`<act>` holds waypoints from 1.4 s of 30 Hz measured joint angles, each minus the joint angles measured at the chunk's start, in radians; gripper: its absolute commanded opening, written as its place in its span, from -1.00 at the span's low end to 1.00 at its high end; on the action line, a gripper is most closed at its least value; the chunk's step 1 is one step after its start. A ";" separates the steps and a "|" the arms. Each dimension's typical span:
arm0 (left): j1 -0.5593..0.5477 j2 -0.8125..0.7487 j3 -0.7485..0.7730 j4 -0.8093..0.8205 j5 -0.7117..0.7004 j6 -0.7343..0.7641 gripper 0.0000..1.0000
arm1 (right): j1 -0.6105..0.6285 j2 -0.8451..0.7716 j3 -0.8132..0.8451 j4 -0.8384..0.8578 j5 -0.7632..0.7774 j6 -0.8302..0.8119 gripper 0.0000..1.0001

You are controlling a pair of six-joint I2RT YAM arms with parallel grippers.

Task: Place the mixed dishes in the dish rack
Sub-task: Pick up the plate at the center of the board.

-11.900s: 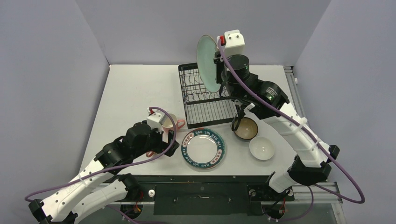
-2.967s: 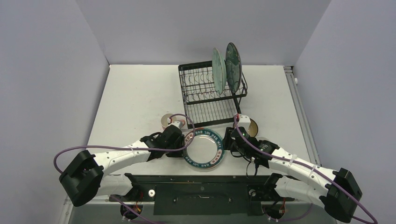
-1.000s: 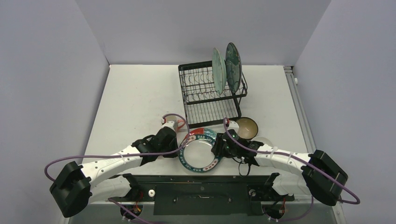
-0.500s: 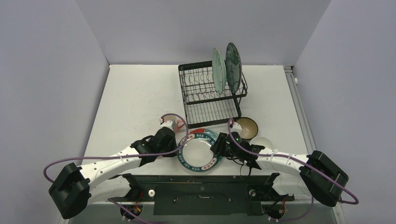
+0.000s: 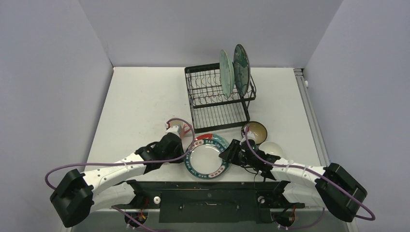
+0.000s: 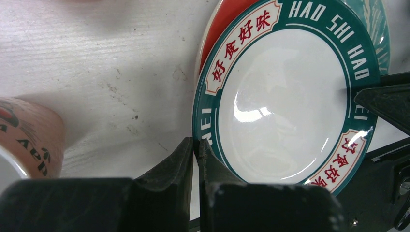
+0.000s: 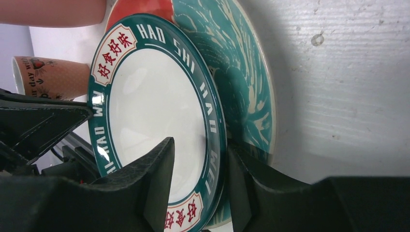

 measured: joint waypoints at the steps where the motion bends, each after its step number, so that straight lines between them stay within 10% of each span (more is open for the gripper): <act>1: 0.000 0.000 -0.002 0.003 0.002 -0.001 -1.00 | -0.005 -0.007 -0.005 0.000 -0.011 0.002 -0.22; 20: 0.000 0.016 -0.008 0.024 0.007 -0.002 -1.00 | -0.033 0.085 -0.034 0.170 -0.115 0.062 -0.26; 42: 0.007 0.067 -0.008 0.051 -0.004 0.029 -1.00 | -0.047 0.105 -0.028 0.202 -0.161 0.093 -1.00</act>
